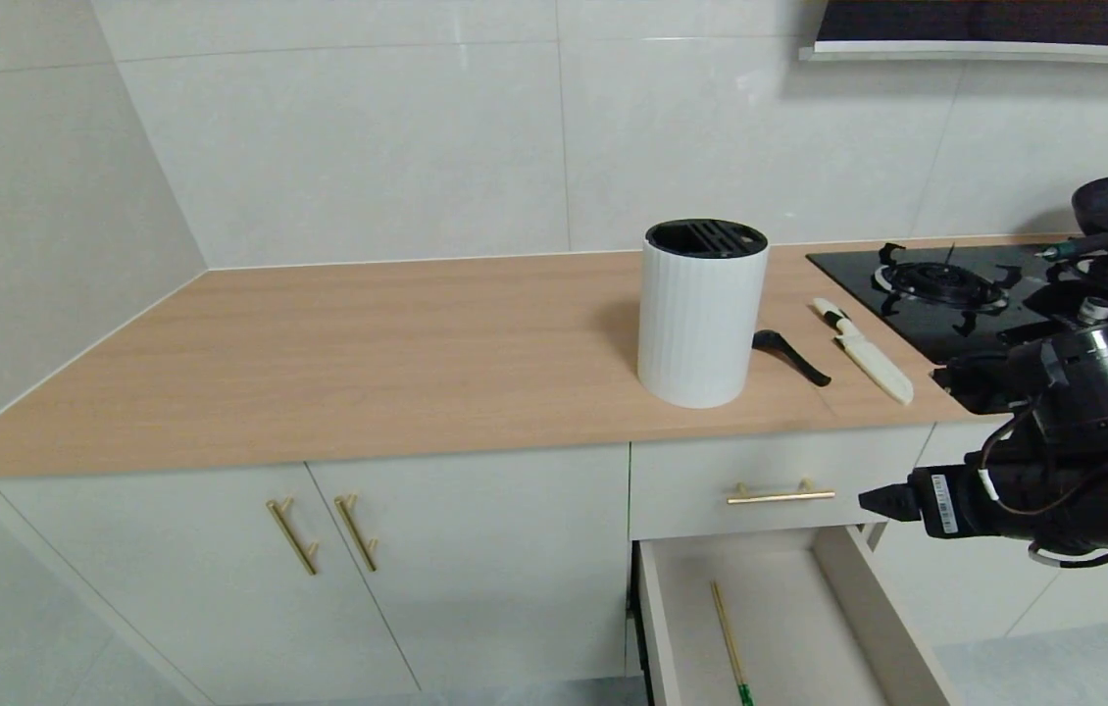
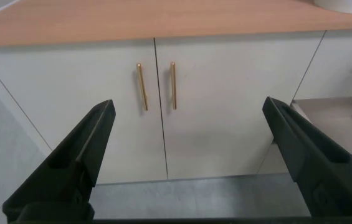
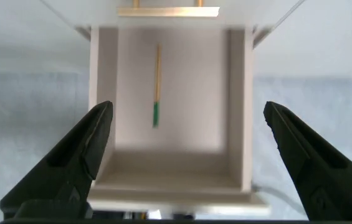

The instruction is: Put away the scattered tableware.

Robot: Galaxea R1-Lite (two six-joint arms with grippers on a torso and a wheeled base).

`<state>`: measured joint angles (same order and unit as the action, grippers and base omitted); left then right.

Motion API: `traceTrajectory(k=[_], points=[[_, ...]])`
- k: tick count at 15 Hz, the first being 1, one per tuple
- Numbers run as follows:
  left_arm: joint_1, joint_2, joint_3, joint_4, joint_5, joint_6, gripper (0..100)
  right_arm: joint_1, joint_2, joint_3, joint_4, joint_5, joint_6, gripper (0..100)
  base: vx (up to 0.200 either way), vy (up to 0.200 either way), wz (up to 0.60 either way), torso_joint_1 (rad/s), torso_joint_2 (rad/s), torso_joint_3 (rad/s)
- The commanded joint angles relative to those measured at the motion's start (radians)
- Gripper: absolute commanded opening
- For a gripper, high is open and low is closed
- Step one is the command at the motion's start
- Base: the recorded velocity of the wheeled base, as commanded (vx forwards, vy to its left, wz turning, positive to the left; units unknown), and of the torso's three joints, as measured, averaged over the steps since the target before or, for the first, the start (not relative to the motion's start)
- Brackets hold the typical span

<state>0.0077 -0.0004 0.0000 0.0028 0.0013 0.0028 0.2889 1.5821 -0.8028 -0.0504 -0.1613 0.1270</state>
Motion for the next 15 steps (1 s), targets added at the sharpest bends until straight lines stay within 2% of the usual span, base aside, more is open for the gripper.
traceTrajectory(k=[1, 2, 3, 5, 6, 8, 9, 10, 15], points=[[0.000, 0.000, 0.000, -0.001, 0.000, 0.000, 100, -0.063, 0.024, -0.009, -0.055, 0.003, -0.058, 100, 0.000, 0.000, 0.00, 0.041, -0.09, -0.041], [0.000, 0.000, 0.000, 0.000, 0.000, 0.000, 100, -0.103, 0.064, -0.030, -0.124, 0.028, -0.109, 100, 0.000, 0.000, 0.00, 0.041, -0.05, -0.027], [0.000, 0.000, 0.000, 0.000, 0.000, 0.000, 100, -0.142, 0.128, -0.096, -0.193, 0.105, -0.142, 100, 0.000, 0.000, 0.00, 0.000, 0.00, 0.000], [0.000, 0.000, 0.000, 0.000, 0.000, 0.000, 100, -0.182, 0.225, -0.231, -0.209, 0.212, -0.145, 100, 0.000, 0.000, 0.00, 0.000, 0.00, 0.000], [0.000, 0.000, 0.000, 0.000, 0.000, 0.000, 100, -0.200, 0.318, -0.343, -0.209, 0.270, -0.145, 100, 0.000, 0.000, 0.00, 0.000, 0.00, 0.000], [0.000, 0.000, 0.000, 0.000, 0.000, 0.000, 100, -0.209, 0.440, -0.495, -0.209, 0.295, -0.162, 100, 0.000, 0.000, 0.00, 0.000, 0.00, 0.000], [0.000, 0.000, 0.000, 0.000, 0.000, 0.000, 100, -0.212, 0.466, -0.530, -0.207, 0.296, -0.185, 100, 0.000, 0.000, 0.00, 0.000, 0.00, 0.000], [0.000, 0.000, 0.000, 0.000, 0.000, 0.000, 100, -0.226, 0.522, -0.602, -0.209, 0.302, -0.248, 100, 0.000, 0.000, 0.00, 0.000, 0.00, 0.000], [0.000, 0.000, 0.000, 0.000, 0.000, 0.000, 100, -0.231, 0.595, -0.653, -0.220, 0.417, -0.285, 100, 0.000, 0.000, 0.00, 0.000, 0.00, 0.000]])
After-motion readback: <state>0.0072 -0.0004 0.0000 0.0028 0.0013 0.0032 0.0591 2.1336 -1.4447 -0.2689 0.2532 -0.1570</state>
